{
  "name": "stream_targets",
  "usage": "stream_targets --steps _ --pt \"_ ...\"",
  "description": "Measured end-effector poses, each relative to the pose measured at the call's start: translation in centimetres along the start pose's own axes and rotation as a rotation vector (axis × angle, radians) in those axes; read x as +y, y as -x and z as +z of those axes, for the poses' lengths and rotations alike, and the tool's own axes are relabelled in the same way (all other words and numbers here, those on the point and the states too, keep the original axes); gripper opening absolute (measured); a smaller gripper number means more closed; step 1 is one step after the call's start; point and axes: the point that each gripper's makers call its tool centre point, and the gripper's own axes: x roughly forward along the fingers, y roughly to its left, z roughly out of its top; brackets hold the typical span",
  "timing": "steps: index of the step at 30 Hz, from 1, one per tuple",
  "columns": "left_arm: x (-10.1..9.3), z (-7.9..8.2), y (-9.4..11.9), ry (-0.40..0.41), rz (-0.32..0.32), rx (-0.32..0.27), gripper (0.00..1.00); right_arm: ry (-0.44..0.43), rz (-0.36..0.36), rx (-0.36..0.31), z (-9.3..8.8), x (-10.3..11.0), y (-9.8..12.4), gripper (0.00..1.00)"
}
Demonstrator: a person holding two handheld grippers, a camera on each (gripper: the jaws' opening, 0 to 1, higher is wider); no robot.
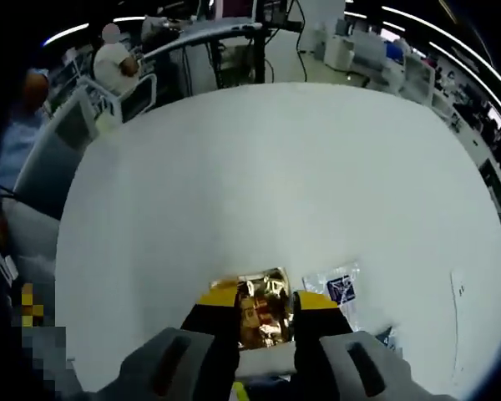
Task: Arrange the skincare products in the storage area until every visible bottle or jar stands upright without overlapping.
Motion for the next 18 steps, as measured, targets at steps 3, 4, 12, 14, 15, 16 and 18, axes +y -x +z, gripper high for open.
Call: stream_targets --steps 3,4,12,14,15,16,18 --pt "0.0 -0.1 0.0 -0.001 0.0 0.005 0.0 -0.028 -0.006 -0.03 0.2 -0.4 0.3 0.2" --pt "0.1 0.0 0.0 0.0 0.002 0.003 0.0 -0.022 -0.005 -0.025 0.1 -0.5 0.4 0.2" --pt "0.1 0.0 0.0 -0.003 0.005 0.003 0.0 -0.021 -0.001 -0.006 -0.8 -0.9 0.8 0.2" --pt "0.1 0.0 0.0 -0.005 0.005 0.004 0.0 -0.011 -0.002 0.0 -0.7 -0.9 0.9 0.2" --pt "0.1 0.0 0.0 -0.004 0.004 0.004 0.0 -0.009 -0.003 0.0 -0.7 -0.9 1.0 0.22" --pt "0.1 0.0 0.0 -0.001 0.004 0.004 0.0 -0.015 -0.01 -0.01 -0.5 -1.0 1.4 0.24" --pt "0.1 0.0 0.0 0.0 0.005 0.003 0.0 -0.057 -0.001 -0.065 0.2 -0.7 2.7 0.26"
